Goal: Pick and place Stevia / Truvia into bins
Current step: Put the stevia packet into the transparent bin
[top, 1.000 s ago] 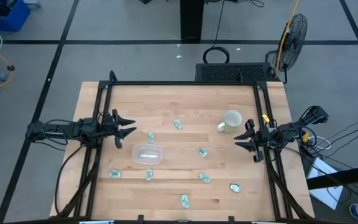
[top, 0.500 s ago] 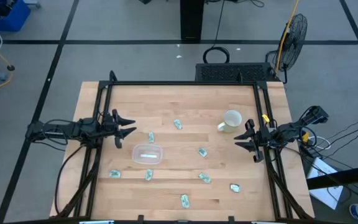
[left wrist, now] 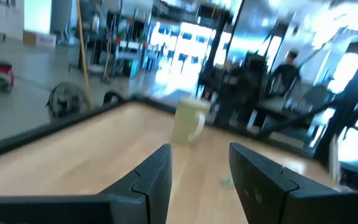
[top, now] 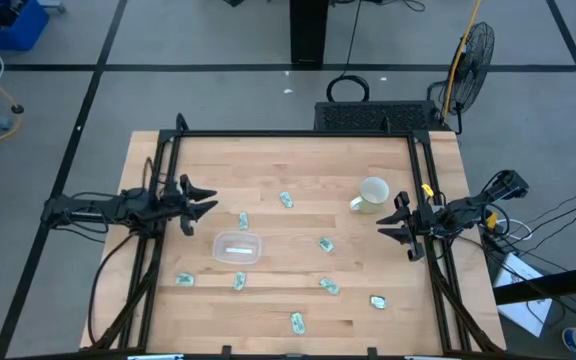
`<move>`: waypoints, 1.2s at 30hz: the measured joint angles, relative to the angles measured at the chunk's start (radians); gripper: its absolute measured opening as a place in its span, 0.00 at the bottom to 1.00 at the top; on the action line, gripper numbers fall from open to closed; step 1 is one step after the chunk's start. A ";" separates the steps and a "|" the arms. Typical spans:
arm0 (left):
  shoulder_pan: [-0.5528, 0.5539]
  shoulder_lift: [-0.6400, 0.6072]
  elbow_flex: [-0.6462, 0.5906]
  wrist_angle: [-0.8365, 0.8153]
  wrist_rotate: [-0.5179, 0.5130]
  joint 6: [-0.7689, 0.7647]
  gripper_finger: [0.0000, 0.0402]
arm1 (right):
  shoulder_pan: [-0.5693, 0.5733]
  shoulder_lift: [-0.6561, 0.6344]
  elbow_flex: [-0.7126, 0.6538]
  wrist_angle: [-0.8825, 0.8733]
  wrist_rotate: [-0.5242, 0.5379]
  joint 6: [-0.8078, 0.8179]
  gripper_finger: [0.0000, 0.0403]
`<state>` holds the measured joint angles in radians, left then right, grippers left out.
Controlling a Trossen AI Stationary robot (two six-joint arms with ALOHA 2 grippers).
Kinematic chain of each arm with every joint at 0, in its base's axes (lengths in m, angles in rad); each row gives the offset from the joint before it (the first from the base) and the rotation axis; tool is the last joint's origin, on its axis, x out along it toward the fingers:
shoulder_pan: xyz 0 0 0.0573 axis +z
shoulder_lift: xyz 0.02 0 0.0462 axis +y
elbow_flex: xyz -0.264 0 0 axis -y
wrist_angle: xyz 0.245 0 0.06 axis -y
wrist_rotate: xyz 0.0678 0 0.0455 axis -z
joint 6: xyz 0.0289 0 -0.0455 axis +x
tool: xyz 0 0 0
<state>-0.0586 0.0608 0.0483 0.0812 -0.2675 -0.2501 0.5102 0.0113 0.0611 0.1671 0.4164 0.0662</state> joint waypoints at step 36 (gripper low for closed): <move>0.000 0.032 0.239 -0.042 -0.240 0.288 0.41 | 0.000 0.000 0.000 0.060 0.000 0.227 0.22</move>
<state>-0.0582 0.0929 0.2875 0.0393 -0.5072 0.0376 0.5102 0.0116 0.0608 0.2271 0.4168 0.2928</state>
